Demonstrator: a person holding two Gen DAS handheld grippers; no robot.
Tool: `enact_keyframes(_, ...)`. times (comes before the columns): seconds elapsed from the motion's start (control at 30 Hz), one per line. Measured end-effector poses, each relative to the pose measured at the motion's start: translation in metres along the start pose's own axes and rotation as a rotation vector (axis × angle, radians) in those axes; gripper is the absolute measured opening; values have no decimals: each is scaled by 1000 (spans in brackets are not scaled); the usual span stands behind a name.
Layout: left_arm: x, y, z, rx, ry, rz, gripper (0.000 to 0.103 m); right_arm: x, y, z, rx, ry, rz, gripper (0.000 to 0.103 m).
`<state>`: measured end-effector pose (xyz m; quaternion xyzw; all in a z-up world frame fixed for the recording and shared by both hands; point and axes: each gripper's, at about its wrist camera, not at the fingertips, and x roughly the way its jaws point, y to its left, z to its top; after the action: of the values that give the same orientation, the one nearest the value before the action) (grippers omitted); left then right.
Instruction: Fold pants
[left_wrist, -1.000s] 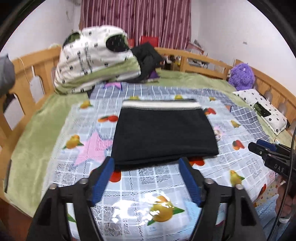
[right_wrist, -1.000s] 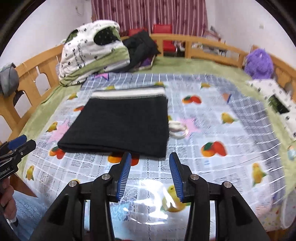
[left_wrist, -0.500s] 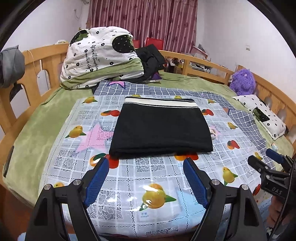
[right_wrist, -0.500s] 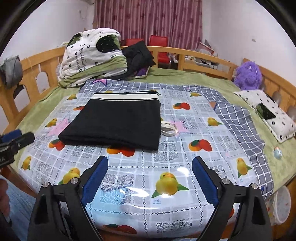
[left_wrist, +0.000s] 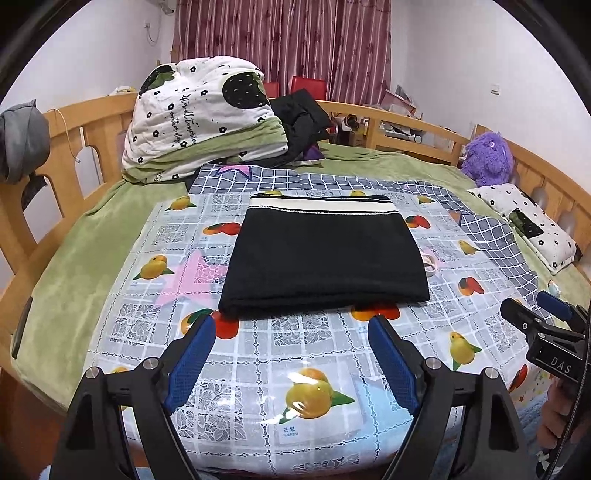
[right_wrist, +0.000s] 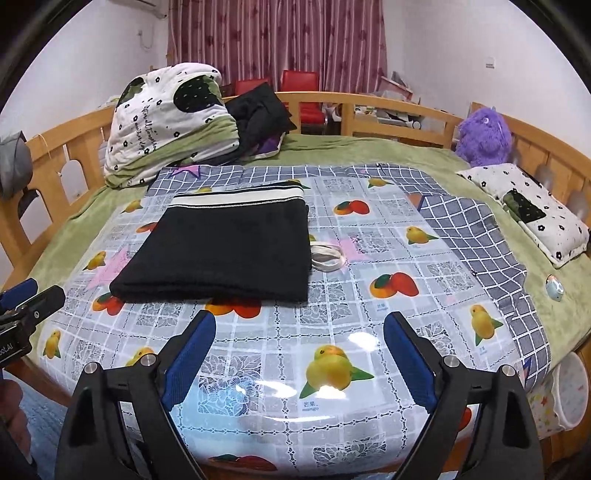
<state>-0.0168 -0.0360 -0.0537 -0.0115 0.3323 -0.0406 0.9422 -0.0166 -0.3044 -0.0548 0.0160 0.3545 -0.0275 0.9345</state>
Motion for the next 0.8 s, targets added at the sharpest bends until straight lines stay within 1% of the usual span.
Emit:
enact_keyframes(0.43, 1, 3, 0, -3, 2, 3, 84, 1, 10, 1, -3, -8, 1, 91)
enact_keyframes(0.8, 1, 4, 0, -3, 3, 0, 84, 1, 10, 1, -9, -11, -9, 91)
